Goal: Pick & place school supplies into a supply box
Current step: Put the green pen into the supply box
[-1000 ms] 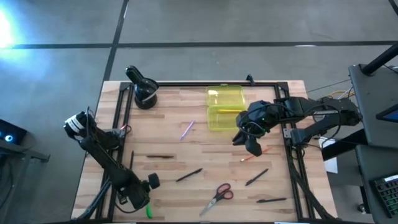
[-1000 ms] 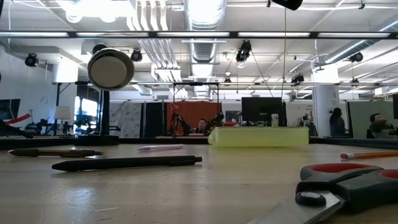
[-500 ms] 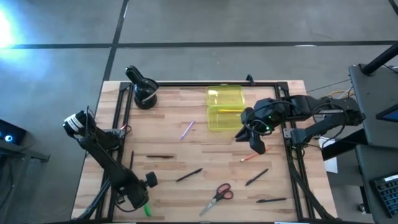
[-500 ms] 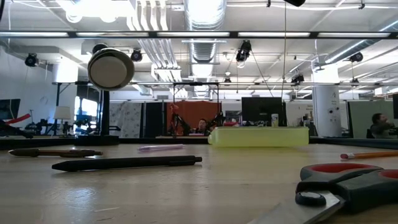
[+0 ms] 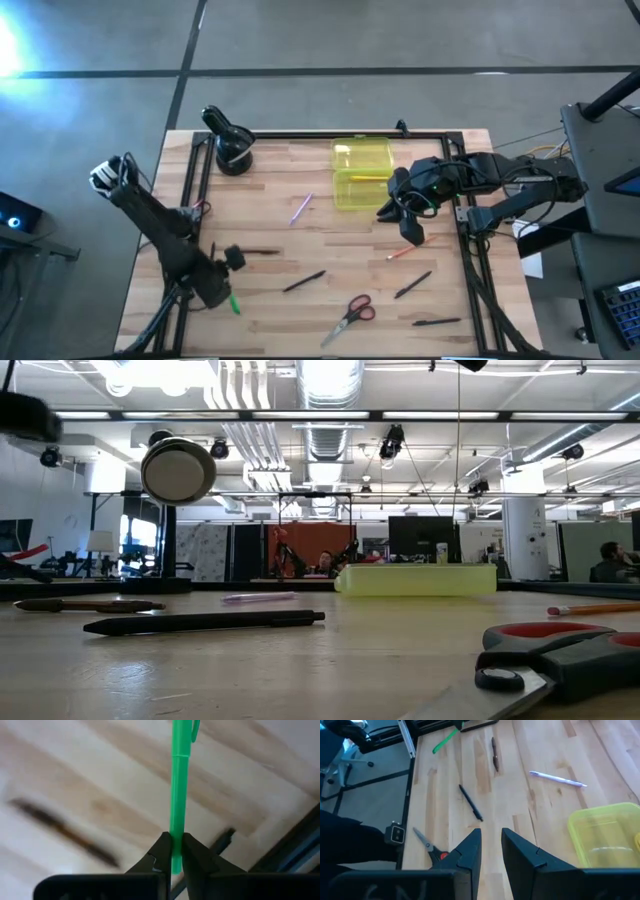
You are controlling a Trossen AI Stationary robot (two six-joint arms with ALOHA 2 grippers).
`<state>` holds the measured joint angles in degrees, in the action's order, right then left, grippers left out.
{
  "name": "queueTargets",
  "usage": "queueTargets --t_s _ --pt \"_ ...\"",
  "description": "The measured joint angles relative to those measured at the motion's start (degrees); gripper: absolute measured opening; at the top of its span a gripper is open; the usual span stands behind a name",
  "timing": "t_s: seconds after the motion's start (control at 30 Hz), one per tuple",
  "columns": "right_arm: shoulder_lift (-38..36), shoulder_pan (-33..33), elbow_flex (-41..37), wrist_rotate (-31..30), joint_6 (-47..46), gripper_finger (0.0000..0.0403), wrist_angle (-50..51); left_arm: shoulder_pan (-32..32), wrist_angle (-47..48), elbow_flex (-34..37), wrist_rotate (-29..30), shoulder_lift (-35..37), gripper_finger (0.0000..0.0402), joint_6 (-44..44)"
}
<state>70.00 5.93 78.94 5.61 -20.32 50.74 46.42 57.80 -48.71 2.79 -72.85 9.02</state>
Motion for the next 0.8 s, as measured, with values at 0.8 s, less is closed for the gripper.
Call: queueTargets --t_s 0.8 --pt "0.0 0.0 0.0 -12.5 6.1 0.0068 -21.0 -45.4 -19.7 -30.8 12.2 7.6 0.001 -1.4"
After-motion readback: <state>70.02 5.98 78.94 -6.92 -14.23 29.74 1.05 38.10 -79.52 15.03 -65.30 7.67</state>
